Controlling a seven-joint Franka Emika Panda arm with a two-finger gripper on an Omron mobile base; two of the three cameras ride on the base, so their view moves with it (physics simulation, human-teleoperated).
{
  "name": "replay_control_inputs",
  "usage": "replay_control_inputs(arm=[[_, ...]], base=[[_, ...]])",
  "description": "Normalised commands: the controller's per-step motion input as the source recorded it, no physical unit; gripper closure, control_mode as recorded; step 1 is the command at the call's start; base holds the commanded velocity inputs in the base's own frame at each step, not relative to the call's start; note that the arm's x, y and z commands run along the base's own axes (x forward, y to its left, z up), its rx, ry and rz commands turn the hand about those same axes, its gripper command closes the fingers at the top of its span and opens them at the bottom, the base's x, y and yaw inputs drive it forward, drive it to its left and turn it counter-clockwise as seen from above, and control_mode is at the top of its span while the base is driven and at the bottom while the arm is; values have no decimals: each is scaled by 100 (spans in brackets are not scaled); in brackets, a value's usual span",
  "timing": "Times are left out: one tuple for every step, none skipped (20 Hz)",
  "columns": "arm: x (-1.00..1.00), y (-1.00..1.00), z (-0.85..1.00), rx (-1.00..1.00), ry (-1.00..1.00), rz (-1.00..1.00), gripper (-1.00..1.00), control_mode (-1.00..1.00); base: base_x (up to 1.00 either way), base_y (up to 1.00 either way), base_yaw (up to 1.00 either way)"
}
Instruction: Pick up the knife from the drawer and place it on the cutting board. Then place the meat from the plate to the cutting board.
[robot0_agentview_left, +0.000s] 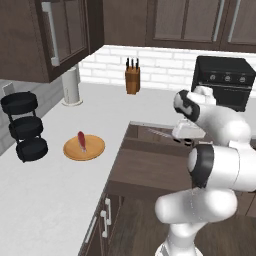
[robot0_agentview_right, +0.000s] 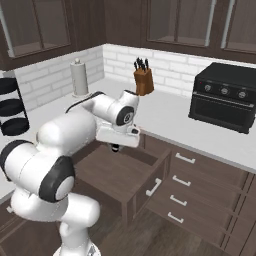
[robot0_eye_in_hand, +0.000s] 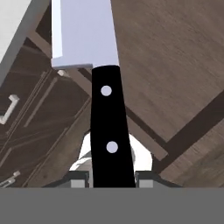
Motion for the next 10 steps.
replay_control_inputs(arm=[[-100, 9, 89, 0, -43, 0, 100, -100], [-100, 10, 91, 0, -47, 0, 100, -100], [-100, 19, 92, 0, -46, 0, 100, -100], [-100, 19, 89, 0, -47, 1, 100, -100], [-100, 33, 96, -4, -44, 3, 100, -100], [-100, 38, 96, -6, -43, 3, 100, -100], [-100, 34, 100, -7, -38, 1, 100, -100], [-100, 36, 99, -9, -35, 1, 100, -100], [-100, 39, 99, -11, -32, 0, 100, -100], [-100, 41, 83, -16, -28, 0, 100, -100]], base=[[0, 0, 0], [0, 0, 0], [0, 0, 0], [0, 0, 0], [0, 0, 0], [0, 0, 0], [0, 0, 0], [0, 0, 0], [0, 0, 0], [0, 0, 0]])
